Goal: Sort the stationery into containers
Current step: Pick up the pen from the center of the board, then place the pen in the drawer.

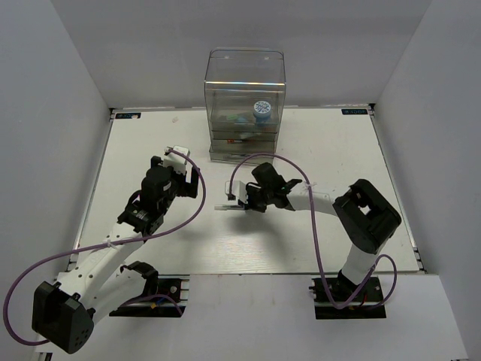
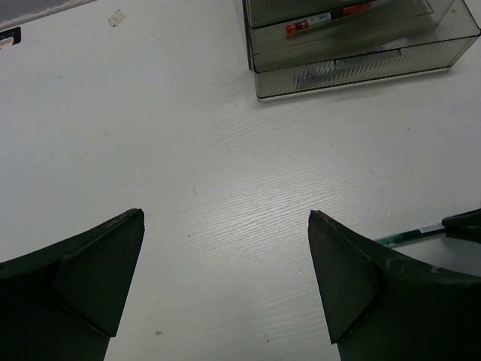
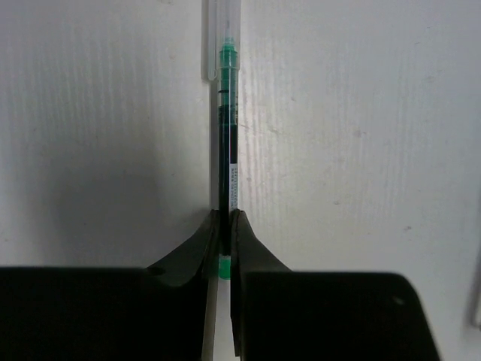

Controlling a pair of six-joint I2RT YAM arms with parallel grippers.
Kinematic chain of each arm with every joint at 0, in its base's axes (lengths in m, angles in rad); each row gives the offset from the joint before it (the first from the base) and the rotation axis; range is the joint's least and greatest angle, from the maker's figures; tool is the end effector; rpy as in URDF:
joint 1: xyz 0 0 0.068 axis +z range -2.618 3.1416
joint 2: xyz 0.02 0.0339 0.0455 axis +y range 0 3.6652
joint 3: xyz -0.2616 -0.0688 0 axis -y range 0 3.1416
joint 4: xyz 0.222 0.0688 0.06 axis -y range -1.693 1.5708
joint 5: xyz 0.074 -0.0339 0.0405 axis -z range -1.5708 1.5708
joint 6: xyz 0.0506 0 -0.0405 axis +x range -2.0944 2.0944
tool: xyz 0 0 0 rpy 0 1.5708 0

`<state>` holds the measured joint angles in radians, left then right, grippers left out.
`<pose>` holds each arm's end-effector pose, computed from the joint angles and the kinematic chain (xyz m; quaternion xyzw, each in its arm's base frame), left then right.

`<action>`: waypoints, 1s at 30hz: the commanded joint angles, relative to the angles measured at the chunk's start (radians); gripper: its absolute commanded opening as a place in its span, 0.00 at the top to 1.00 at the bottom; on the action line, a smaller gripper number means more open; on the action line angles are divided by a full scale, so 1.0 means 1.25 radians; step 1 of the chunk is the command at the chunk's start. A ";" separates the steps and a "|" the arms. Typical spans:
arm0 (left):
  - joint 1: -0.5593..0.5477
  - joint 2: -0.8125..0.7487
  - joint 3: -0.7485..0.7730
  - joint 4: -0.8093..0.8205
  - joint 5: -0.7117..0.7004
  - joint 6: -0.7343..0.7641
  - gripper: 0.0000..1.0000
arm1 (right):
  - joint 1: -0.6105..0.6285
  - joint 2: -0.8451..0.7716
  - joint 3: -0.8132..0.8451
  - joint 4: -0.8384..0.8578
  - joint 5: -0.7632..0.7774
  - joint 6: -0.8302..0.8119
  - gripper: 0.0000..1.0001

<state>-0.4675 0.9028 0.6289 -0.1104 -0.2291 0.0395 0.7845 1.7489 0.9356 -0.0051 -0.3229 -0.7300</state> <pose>0.1857 -0.0809 0.2704 0.1447 0.8134 -0.0253 0.5628 0.2334 0.2557 0.1618 -0.6735 0.6265 0.1593 0.3584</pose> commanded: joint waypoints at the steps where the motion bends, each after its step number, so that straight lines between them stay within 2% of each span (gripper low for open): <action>1: 0.003 -0.019 -0.001 -0.005 -0.012 -0.006 0.00 | -0.012 -0.053 0.061 0.005 0.048 -0.037 1.00; 12: 0.003 -0.019 -0.001 -0.005 -0.004 -0.006 0.00 | -0.064 -0.043 0.171 0.025 0.172 -0.128 1.00; 25: 0.003 -0.004 -0.001 -0.005 -0.004 -0.006 0.00 | -0.121 0.104 0.330 0.072 0.279 -0.274 1.00; 30: 0.003 -0.004 -0.001 -0.005 -0.004 -0.006 0.00 | -0.133 0.163 0.371 0.076 0.287 -0.289 1.00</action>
<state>-0.4675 0.9051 0.6289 -0.1135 -0.2287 0.0395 0.6273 1.9369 1.3361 0.0544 0.0086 -1.0504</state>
